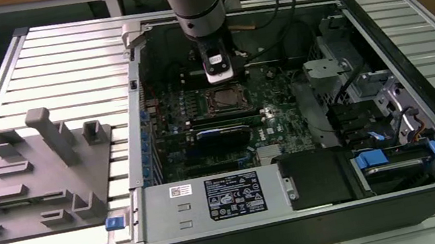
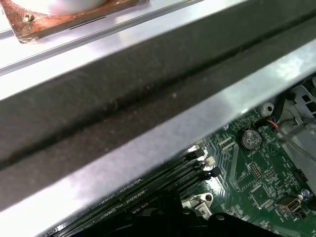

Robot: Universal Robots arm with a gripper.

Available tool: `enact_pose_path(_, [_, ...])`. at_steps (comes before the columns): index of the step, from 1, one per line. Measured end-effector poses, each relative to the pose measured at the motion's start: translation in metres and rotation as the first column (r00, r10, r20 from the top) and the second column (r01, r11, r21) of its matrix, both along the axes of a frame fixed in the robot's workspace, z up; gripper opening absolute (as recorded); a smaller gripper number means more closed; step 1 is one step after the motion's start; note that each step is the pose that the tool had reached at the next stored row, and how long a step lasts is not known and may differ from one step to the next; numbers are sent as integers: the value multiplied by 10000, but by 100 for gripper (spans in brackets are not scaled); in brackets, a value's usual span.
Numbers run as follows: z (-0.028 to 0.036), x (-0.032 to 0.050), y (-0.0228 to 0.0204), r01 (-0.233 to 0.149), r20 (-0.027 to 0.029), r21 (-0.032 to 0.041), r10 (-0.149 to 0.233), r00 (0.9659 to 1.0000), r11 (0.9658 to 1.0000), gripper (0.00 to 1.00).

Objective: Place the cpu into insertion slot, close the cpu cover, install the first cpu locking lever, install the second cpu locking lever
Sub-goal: 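Install the first cpu locking lever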

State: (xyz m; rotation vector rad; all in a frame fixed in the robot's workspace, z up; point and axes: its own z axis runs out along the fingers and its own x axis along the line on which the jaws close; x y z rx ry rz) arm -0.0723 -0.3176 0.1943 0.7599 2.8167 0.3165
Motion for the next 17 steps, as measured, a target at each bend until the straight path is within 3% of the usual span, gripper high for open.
enact_pose_path(5, [-18, 0, -6, 1, 21, -107, 0, 10000, 9999, 10])
enact_pose_path(9, [-46, 0, -8, 1, 69, -242, 0, 10000, 9997, 10])
enact_pose_path(12, [-61, 1, -8, 0, 94, -238, 3, 10000, 9997, 10])
enact_pose_path(17, [-49, 2, -6, 1, 71, -225, 1, 10000, 9997, 10])
